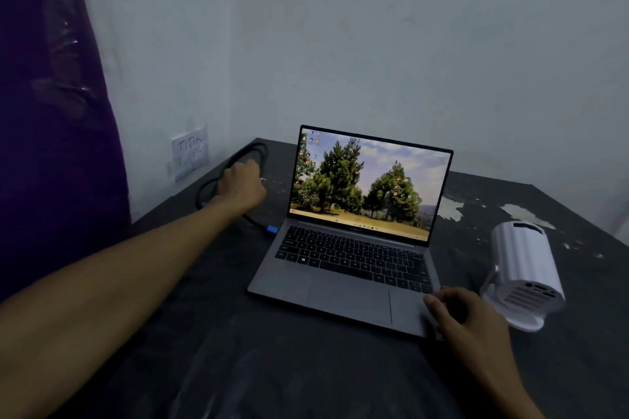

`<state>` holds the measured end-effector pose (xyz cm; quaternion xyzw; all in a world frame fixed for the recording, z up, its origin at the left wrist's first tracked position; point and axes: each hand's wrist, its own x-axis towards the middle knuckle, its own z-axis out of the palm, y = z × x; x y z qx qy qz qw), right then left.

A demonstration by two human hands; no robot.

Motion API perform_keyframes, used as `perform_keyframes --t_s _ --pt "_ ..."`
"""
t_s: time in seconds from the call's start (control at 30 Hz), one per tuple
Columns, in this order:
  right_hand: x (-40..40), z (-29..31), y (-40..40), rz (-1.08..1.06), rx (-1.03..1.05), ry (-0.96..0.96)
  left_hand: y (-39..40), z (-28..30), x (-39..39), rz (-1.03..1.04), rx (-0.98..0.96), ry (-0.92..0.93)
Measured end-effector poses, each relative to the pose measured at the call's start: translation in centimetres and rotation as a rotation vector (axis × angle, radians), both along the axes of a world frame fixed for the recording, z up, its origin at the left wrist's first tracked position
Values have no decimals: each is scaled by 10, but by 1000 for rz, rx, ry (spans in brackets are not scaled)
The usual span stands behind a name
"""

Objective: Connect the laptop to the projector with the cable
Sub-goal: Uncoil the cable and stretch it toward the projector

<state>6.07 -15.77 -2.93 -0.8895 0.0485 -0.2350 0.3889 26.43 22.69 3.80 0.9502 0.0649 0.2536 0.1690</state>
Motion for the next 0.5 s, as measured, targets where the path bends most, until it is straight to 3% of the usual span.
perform_keyframes --t_s 0.17,0.23,0.33,0.5 --pt "-3 1 1 -19 -15 10 20 23 -23 25 -812 -366" --pt "-3 3 2 -25 -16 32 25 35 -38 15 -1053 -492" --pt "-4 6 5 -41 -25 71 35 55 -53 -50 -1165 -553" --pt "-8 19 16 -85 -111 133 42 84 -71 -194 -1258 -507"
